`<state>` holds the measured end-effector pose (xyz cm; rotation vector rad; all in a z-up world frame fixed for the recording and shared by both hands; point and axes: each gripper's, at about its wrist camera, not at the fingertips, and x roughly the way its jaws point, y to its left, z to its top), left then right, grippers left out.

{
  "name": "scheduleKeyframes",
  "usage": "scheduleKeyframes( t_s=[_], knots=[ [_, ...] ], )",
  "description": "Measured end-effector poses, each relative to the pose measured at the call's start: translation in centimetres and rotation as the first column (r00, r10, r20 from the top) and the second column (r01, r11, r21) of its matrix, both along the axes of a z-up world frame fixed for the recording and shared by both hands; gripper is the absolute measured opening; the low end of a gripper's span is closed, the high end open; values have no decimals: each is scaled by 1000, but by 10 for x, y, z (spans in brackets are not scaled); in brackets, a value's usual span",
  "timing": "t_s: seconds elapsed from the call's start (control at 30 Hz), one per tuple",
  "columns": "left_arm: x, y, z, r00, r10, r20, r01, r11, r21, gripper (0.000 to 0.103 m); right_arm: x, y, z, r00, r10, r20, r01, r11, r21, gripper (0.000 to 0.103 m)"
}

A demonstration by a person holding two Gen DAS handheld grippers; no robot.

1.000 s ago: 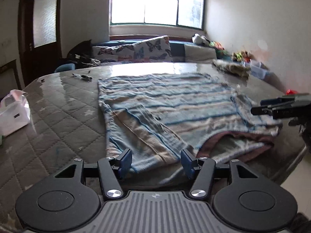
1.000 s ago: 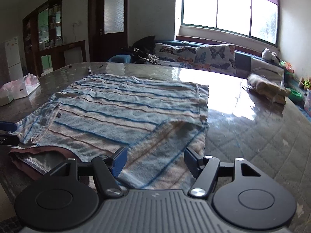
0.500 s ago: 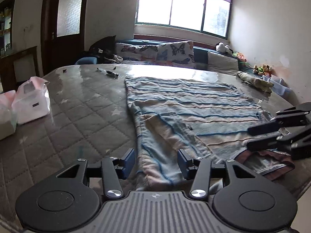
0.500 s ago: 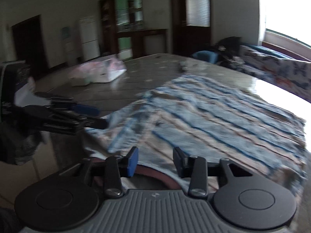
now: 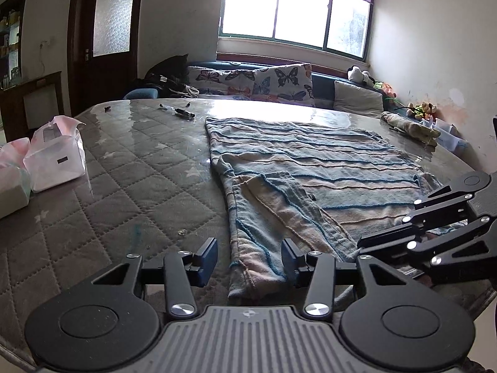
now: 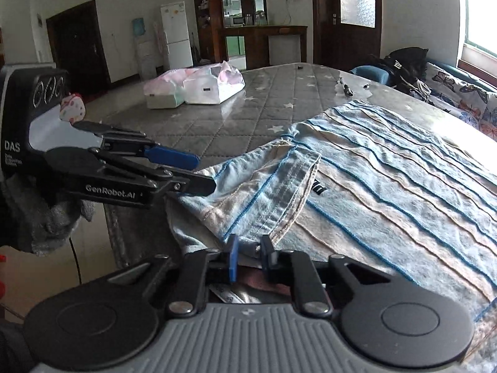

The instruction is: Fold towel

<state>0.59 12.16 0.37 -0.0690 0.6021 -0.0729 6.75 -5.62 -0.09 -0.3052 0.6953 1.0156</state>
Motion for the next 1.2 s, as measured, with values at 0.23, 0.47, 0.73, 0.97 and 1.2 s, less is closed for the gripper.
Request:
scheduleKeyframes(
  t_s=[0.23,0.47,0.73,0.97,1.2],
  knots=[
    [2,0,-4,1000,4,-11,-4,1000,19,49,-6,-9,10,1000,2,24,-3,999,35,2],
    [5,-5,10,999,-7,38,5,999,34,48,-10,-9,1,1000,20,17,-19,1000,-14,2],
    [30,-28,10,990,-128,57,127,992,18,40,-4,-17,16,999,-21,46,21,1000,-5,3],
    [26,-39,-5,978,-210,10,210,977,-20,39,20,-11,32,994,-82,77,81,997,16,4],
    [5,-41,-7,968,-251,22,252,967,-42,39,52,24,29,996,-77,48,75,997,29,5]
  ],
)
